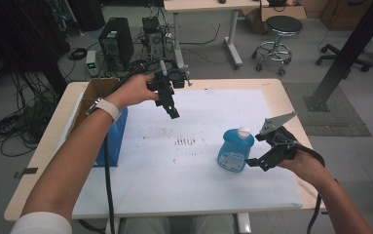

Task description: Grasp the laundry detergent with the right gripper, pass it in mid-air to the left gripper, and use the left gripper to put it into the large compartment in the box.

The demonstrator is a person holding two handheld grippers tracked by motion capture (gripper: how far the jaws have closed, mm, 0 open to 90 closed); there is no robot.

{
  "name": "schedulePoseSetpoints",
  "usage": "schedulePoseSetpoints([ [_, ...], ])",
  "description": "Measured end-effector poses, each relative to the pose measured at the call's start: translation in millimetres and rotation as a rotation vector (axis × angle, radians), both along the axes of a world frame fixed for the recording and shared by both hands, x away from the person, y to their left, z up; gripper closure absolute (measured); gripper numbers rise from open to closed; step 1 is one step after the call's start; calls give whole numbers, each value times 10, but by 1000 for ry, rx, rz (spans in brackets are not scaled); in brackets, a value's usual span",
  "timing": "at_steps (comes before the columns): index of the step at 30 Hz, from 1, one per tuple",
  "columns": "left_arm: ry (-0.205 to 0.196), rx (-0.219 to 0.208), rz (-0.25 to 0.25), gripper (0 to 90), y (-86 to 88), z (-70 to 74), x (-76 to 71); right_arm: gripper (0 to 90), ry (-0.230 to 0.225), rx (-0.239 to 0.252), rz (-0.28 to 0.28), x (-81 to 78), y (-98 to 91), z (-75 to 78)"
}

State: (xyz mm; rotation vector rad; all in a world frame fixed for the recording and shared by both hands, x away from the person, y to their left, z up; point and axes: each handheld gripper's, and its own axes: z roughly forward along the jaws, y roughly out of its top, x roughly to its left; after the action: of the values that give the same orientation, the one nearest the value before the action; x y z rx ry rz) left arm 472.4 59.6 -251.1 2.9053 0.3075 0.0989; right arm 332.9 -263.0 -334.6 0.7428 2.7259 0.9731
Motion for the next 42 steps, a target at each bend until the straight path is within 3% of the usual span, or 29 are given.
schedulePoseSetpoints([
  [27,8,2,6,38,14,-27,7,23,-26,13,21,44,117,-112],
  [42,10,4,12,38,39,-35,3,25,-57,71,32,42,167,-205],
])
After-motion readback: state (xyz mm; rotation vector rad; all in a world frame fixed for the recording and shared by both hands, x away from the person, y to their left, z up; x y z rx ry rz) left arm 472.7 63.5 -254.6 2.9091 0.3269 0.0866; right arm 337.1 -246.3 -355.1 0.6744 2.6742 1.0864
